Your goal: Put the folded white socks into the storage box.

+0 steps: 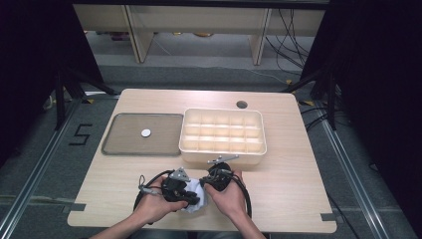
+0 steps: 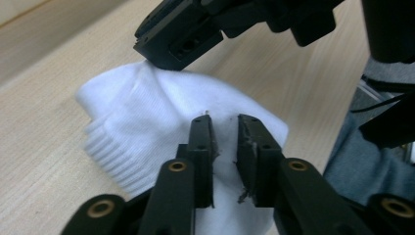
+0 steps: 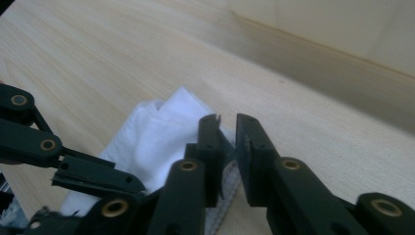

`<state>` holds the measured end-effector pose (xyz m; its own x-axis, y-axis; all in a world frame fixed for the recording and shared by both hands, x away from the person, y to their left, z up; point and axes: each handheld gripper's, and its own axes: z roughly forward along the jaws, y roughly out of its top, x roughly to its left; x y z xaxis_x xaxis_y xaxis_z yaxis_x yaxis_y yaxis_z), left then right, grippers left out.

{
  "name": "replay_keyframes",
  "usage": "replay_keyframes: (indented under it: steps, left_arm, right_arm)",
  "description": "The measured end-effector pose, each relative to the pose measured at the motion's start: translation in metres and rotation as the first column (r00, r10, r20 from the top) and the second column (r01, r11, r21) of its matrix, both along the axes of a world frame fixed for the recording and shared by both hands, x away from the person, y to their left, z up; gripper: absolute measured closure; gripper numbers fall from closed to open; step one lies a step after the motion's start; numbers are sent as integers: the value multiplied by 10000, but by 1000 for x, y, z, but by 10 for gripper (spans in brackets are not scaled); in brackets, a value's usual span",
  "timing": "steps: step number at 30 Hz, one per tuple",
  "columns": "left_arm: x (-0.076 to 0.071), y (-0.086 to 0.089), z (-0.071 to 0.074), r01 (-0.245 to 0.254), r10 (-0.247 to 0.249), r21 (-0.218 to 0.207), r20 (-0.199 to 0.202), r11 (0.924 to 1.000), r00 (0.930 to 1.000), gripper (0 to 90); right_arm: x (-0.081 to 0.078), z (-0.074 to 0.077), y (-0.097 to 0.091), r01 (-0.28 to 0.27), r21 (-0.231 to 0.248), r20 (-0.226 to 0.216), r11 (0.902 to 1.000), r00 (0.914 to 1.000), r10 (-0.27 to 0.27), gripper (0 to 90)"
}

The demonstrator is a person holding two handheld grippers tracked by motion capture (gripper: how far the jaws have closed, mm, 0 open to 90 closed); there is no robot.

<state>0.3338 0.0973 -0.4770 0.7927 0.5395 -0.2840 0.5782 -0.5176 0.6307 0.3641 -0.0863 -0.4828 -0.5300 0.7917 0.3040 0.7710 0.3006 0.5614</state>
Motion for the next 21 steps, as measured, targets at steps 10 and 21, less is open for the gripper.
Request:
replay_keyframes:
  steps: [10,21]
  left_arm:
    - [-1,14,18,-348,360,-521,225,9980,9991,618]
    - [5,36,26,-1308,1314,-1110,-20,9852,9913,417]
  right_arm:
    - [-3,14,-4,256,188,186,9995,9995,-259,660]
    - [-7,28,-25,635,1157,521,9913,9962,-699,577]
